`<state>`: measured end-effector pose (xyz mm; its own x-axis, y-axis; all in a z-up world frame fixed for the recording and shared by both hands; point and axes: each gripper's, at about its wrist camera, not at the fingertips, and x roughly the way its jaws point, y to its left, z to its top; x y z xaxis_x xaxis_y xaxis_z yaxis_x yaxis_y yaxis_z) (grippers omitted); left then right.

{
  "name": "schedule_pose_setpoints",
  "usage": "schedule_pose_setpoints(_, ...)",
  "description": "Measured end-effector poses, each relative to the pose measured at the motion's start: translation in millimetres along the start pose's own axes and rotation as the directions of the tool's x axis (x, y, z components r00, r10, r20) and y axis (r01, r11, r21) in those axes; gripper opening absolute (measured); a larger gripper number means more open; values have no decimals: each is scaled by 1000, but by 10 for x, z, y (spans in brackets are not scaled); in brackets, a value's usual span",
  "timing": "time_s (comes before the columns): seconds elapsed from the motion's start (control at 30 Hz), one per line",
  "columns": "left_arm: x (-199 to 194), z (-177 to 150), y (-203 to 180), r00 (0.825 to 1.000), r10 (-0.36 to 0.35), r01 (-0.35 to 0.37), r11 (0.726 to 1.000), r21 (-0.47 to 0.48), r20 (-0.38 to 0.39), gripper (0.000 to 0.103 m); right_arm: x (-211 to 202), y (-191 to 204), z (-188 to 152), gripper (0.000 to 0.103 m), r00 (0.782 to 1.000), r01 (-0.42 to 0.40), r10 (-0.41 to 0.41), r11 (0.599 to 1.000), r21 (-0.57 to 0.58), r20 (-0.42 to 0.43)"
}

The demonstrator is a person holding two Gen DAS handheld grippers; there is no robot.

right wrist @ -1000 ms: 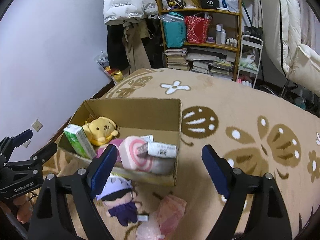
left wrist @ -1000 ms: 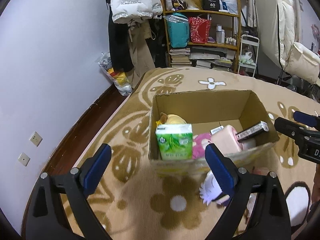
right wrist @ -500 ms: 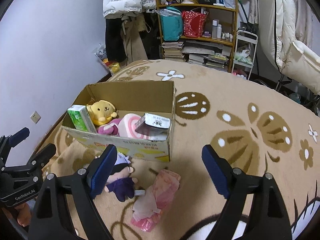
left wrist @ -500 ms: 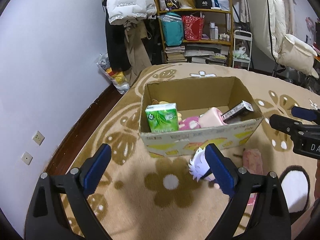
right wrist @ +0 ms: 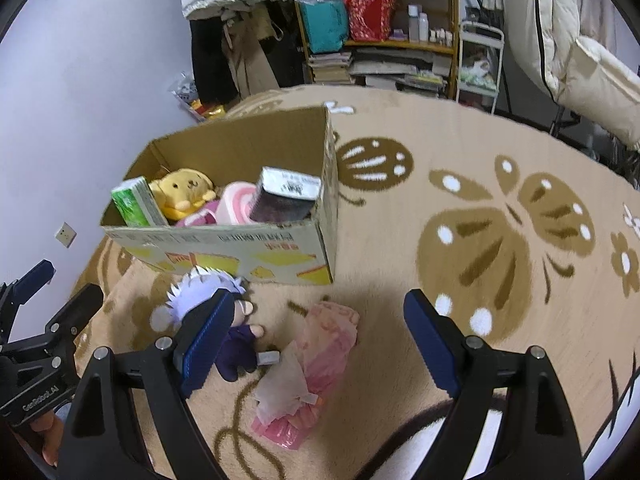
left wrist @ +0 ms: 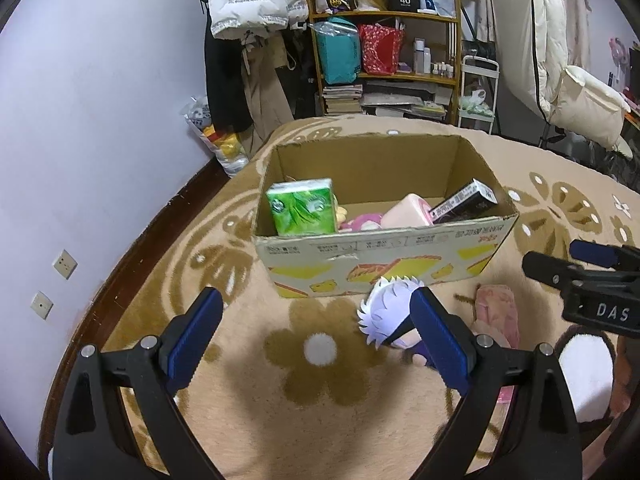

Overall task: Organize soft objects
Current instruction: 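Lower the left tool onto the white-haired doll while the right tool lowers onto the pink package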

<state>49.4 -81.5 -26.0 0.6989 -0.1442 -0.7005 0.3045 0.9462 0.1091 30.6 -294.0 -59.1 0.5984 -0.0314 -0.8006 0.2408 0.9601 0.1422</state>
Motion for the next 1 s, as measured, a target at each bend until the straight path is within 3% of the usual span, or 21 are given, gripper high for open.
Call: schedule_pose_setpoints(1.0, 883, 9, -344, 989, -93, 94, 996, 3, -112, 94, 665, -196, -264, 91, 976, -9, 30, 995, 99, -214)
